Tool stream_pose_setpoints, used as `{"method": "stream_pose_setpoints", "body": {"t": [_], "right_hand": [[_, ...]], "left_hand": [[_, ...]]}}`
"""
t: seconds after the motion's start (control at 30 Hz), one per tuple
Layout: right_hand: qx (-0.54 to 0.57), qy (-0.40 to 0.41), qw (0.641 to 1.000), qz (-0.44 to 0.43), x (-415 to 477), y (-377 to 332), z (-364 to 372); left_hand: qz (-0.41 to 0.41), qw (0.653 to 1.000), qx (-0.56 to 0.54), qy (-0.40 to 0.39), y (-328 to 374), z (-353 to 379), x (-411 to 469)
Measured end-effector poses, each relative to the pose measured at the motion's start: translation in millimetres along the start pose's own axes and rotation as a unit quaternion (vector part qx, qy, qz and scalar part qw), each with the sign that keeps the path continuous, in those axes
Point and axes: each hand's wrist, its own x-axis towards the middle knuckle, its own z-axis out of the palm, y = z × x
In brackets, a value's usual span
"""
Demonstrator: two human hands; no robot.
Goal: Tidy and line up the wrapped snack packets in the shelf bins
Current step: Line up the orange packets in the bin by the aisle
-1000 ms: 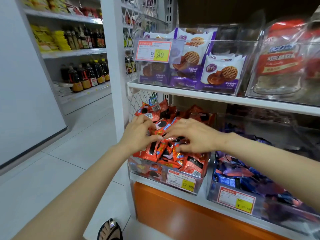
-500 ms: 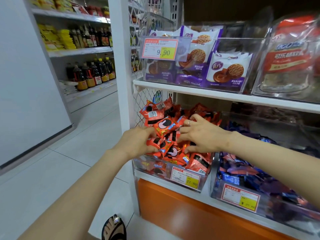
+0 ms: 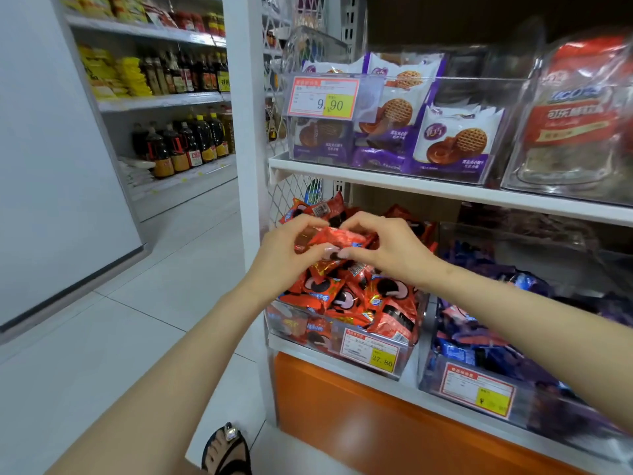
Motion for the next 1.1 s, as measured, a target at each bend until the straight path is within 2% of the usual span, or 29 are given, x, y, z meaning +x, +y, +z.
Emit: {"method": "stream_pose_setpoints", "body": {"t": [0.07, 0.17, 0.27, 0.37, 0.47, 0.63, 0.77, 0.93, 1.1], "right_hand": [[-0.049, 0.047, 0.998, 0.010, -4.7, 7.9, -10.9], [-0.171, 0.069, 0.982, 0.028, -18.3, 26.8, -33.0], [-0.268, 0.011, 0.963, -0.001, -33.1, 44.0, -46.6], [-0.293, -0.081, 0.951, -0.059, -44.2, 52.2, -49.6], [-0.296, -0.110, 0.947, -0.064, -50.2, 57.1, -53.6], [-0.282, -0.055, 0.952, -0.104, -40.5, 39.6, -44.0], [-0.272, -0.109, 0.945, -0.146, -14.5, 13.9, -10.8], [-0.354, -0.284, 0.872, -0.183, 28.8, -3.4, 38.1], [-0.420, -0.346, 0.817, -0.192, 51.3, 2.5, 57.2]], "left_hand": [[-0.028, 0.998, 0.048, -0.009, -7.4, -0.1, -0.8], [-0.052, 0.976, 0.211, -0.030, -24.0, -3.4, -2.3], [-0.086, 0.954, 0.270, -0.099, -31.1, 0.0, -5.0], [-0.094, 0.938, 0.306, -0.136, -31.6, 5.1, -7.2], [-0.092, 0.937, 0.322, -0.097, -28.3, 2.7, -4.8], [-0.119, 0.944, 0.307, -0.003, -22.5, -16.0, -0.4], [-0.125, 0.946, 0.299, 0.025, -21.7, -26.1, -4.6], [-0.161, 0.953, 0.255, 0.009, -26.7, -33.2, -20.1], [-0.182, 0.947, 0.265, -0.017, -30.7, -35.1, -32.3]]}}
